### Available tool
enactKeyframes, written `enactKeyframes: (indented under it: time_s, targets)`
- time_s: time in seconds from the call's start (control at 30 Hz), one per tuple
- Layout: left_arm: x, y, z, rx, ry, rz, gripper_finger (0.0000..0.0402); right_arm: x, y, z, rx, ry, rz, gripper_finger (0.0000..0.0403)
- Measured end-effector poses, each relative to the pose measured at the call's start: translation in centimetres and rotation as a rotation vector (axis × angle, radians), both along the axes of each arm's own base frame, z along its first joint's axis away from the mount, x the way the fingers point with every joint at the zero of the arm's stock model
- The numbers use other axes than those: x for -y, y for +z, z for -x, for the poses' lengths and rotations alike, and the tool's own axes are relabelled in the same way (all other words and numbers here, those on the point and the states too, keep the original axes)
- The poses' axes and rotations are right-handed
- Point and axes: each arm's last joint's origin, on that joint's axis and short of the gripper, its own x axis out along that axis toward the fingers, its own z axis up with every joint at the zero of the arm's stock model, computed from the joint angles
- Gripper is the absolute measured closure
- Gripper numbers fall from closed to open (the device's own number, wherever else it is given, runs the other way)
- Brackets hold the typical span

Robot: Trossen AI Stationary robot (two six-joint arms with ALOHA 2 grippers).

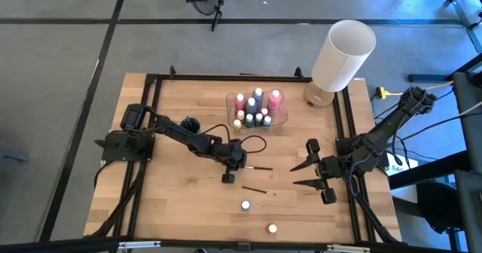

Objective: Pick & Place Paint Supplies
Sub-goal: Put the black paint brush into the green cup

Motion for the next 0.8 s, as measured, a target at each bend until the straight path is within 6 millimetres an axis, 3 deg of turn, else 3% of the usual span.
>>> enactKeyframes:
  time_s: [0.47, 0.63, 0.8]
  targets:
    - [0.5, 0.4, 0.1, 0.014, 0.02, -0.059, 0.0399, 0.0, 0.0, 0.0, -0.001, 0.001, 0.001, 0.0233]
    - [0.8, 1.8, 0.5, 0.0, 0.023, -0.095, 0.0399, 0.0, 0.0, 0.0, -0.002, 0.0, 0.002, 0.0233]
    - [1.2, 3.3, 1.8, -0.1, 0.067, -0.242, 0.04, 0.0, 0.0, 0.0, -0.003, 0.0, 0.003, 0.0233]
